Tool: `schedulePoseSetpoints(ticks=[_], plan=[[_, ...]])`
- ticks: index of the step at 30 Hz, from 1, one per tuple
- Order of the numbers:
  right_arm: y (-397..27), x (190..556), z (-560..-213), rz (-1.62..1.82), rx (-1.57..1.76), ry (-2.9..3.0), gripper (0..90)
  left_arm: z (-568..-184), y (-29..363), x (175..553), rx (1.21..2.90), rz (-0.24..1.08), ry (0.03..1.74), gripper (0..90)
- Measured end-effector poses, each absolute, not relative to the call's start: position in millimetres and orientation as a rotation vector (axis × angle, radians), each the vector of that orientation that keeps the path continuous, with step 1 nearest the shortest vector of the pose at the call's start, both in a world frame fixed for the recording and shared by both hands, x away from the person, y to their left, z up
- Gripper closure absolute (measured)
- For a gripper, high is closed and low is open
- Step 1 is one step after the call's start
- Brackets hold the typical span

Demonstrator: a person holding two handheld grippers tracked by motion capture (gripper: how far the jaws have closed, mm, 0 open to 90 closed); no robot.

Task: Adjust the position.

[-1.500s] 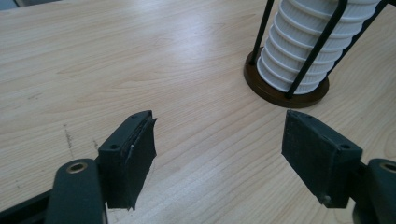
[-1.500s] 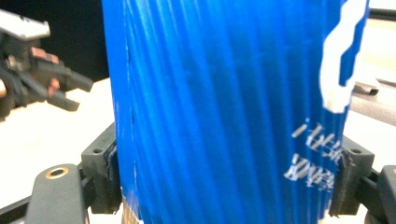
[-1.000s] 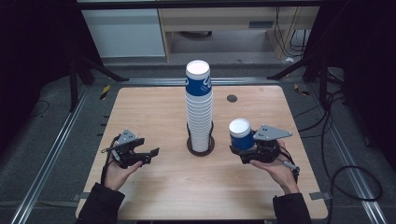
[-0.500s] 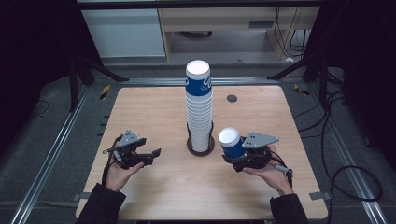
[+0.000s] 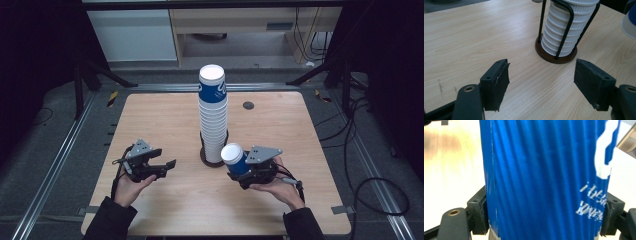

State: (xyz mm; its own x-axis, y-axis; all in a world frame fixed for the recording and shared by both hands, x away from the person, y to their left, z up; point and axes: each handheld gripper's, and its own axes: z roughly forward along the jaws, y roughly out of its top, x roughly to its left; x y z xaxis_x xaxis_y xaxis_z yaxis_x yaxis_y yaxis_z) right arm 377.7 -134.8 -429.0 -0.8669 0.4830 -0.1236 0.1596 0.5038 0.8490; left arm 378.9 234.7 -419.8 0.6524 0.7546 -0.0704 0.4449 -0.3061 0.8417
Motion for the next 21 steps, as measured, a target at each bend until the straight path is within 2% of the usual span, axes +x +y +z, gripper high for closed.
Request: schedulePoseSetpoints(ticks=[21], plan=[[-110,382,-429,1.259,0.388,2.505,19.7,-400,193,370,2.021,0.285,0.702,30.6]])
